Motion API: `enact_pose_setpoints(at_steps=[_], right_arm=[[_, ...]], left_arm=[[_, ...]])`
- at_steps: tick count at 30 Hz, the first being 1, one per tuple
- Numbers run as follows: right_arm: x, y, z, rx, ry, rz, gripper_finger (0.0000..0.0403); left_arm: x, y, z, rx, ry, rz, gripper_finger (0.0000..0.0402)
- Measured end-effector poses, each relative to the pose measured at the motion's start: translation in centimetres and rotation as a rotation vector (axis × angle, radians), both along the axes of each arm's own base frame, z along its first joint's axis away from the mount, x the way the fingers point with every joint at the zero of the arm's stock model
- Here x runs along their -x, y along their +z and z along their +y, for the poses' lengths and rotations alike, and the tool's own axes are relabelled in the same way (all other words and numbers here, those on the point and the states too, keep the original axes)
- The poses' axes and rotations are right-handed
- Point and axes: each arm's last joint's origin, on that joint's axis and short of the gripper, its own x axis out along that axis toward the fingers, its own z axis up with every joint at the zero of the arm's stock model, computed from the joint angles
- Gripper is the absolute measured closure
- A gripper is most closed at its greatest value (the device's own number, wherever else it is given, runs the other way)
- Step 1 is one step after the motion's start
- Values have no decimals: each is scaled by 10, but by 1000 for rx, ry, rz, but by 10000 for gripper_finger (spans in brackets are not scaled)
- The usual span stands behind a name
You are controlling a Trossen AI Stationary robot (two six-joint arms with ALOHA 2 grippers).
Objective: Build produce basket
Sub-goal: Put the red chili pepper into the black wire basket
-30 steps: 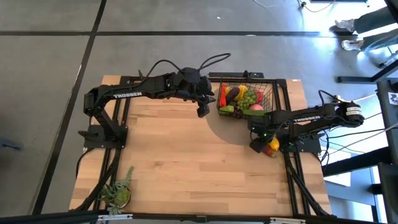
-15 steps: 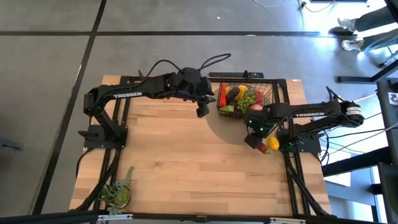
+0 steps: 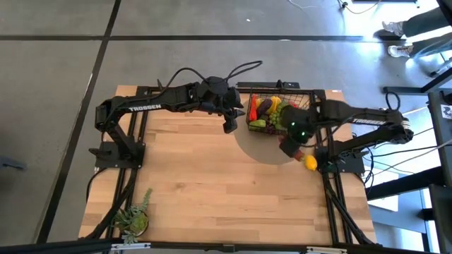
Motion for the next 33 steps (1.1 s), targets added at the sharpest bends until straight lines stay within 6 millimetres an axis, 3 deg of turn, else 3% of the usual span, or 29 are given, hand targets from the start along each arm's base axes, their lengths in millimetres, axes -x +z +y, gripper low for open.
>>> enact_pose_setpoints(at_steps=[6, 14, 20, 24, 33], right_arm=[[3, 28, -20, 127, -15, -55, 354], [-9, 38, -63, 206, 48, 21, 355], [-20, 35, -99, 274, 105, 245, 355], [-31, 29, -117, 261, 137, 279, 355], [-52, -4, -143, 194, 246, 379, 355]], left_arm=[[0, 0, 0, -1, 0, 0, 287], [0, 0, 0, 0, 0, 0, 287], [0, 0, 0, 1, 1, -1, 287], [0, 0, 0, 1, 1, 0, 287], [0, 0, 0, 1, 1, 0, 287]])
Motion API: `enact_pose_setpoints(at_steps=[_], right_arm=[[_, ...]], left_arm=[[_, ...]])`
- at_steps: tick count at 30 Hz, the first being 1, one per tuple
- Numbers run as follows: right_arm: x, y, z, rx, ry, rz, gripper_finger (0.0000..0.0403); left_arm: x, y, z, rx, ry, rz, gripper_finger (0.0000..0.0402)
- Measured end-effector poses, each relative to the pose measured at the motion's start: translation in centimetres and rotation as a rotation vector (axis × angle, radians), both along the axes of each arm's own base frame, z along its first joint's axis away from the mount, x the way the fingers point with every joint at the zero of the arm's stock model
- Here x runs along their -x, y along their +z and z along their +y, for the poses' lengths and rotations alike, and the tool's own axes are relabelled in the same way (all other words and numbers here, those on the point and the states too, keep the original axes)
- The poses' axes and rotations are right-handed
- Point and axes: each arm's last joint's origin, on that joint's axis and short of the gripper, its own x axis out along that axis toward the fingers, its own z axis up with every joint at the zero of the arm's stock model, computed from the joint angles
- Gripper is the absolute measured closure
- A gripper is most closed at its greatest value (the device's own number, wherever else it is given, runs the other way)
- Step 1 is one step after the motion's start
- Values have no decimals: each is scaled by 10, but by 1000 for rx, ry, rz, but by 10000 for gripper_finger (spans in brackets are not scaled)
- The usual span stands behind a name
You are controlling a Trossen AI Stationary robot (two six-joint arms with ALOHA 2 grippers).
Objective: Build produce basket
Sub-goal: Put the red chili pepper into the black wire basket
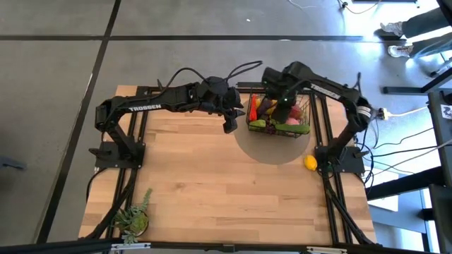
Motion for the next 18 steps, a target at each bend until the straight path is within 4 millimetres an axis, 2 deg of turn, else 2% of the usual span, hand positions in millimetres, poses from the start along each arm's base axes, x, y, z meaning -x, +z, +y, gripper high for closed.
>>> enact_pose_setpoints(at_steps=[18], right_arm=[[-42, -78, -28, -124, 96, 165, 356]], left_arm=[[0, 0, 0, -1, 0, 1, 287]])
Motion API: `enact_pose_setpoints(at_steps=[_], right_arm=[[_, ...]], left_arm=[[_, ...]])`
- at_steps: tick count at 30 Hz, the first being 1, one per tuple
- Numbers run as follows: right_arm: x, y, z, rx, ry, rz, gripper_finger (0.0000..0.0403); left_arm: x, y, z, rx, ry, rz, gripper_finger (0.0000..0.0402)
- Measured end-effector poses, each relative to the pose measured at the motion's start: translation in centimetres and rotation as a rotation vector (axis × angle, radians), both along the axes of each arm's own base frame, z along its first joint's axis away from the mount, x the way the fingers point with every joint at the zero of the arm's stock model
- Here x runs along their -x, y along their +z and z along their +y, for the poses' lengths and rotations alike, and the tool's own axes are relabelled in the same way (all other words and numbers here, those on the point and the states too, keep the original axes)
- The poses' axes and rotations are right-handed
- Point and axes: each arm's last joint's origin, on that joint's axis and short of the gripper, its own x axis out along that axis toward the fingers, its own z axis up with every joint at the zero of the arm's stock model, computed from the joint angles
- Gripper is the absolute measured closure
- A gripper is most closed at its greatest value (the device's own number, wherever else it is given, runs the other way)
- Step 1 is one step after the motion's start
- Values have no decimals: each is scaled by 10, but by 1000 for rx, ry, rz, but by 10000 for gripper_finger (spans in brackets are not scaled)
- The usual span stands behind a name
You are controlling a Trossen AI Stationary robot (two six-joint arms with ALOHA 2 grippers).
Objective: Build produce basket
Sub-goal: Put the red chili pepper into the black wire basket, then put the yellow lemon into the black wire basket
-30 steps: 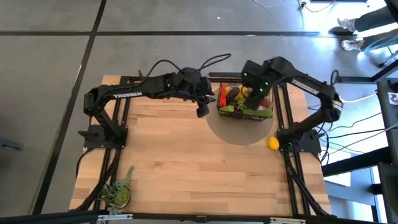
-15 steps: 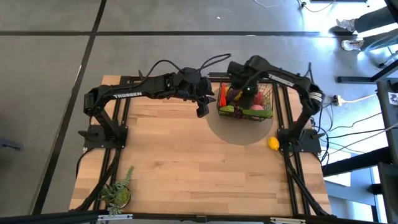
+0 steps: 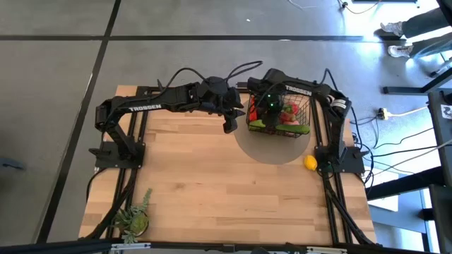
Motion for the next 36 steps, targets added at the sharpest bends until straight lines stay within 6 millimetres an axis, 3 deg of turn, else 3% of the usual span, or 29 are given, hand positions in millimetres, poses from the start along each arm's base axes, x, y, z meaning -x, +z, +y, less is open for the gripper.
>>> enact_pose_setpoints(at_steps=[9, 19, 24, 28, 36], right_arm=[[-6, -17, -3, -45, -5, 29, 350], [-8, -17, -4, -36, -10, 12, 252], [-6, -16, -3, -48, -10, 30, 228], [2, -2, 3, -48, -16, 24, 226], [20, 57, 35, 25, -97, -149, 225]], left_arm=[[0, 0, 0, 0, 0, 0, 287], [0, 0, 0, 0, 0, 0, 287], [0, 0, 0, 0, 0, 1, 287], [0, -1, 0, 2, 0, 7, 287], [0, -1, 0, 3, 0, 11, 287]])
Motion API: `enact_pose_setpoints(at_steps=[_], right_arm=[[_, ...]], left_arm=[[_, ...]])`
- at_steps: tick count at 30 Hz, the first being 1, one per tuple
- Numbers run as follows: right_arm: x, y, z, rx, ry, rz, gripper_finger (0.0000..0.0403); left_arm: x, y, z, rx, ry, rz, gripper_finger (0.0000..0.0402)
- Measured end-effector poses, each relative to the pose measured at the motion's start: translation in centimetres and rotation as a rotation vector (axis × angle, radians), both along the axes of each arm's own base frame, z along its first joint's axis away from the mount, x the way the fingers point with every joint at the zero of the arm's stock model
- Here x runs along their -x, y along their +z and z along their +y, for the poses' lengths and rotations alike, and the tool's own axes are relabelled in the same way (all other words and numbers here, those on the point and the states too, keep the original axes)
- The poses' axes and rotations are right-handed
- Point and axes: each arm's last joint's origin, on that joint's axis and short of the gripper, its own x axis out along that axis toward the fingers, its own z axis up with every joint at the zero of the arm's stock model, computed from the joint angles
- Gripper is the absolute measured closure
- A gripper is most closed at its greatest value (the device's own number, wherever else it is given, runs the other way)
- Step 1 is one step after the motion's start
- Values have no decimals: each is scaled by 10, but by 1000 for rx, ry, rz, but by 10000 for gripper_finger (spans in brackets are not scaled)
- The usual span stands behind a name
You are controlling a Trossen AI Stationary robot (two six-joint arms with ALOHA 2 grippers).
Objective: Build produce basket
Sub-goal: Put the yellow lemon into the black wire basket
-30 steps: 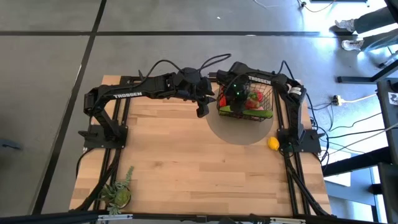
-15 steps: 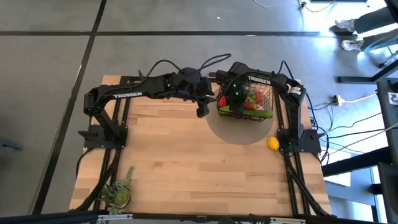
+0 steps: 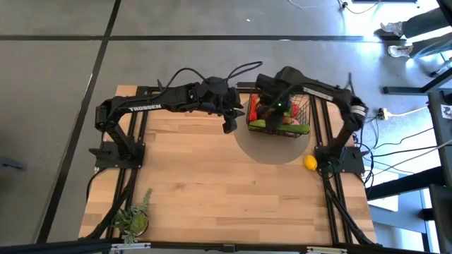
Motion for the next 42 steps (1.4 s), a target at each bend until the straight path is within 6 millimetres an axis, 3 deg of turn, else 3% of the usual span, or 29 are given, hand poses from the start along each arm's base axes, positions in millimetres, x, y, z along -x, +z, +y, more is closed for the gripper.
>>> enact_pose_setpoints(at_steps=[11, 17, 21, 28, 35, 42], right_arm=[[48, 78, 75, 18, -226, -275, 225], [83, 89, 107, -10, -375, -333, 224], [111, 74, 121, -62, -540, -289, 224], [142, 25, 135, -110, -738, -117, 224], [153, -33, 141, -95, -737, 114, 224], [153, -77, 142, -93, -699, 144, 224]], left_arm=[[6, 6, -1, -2, 2, -5, 287], [9, 7, -2, -1, 3, 2, 287], [9, 8, -2, -2, 4, -3, 287], [9, 8, -2, -2, 4, -3, 287], [10, 8, 0, -3, 10, -4, 287], [10, 9, 4, -4, 21, -11, 287]])
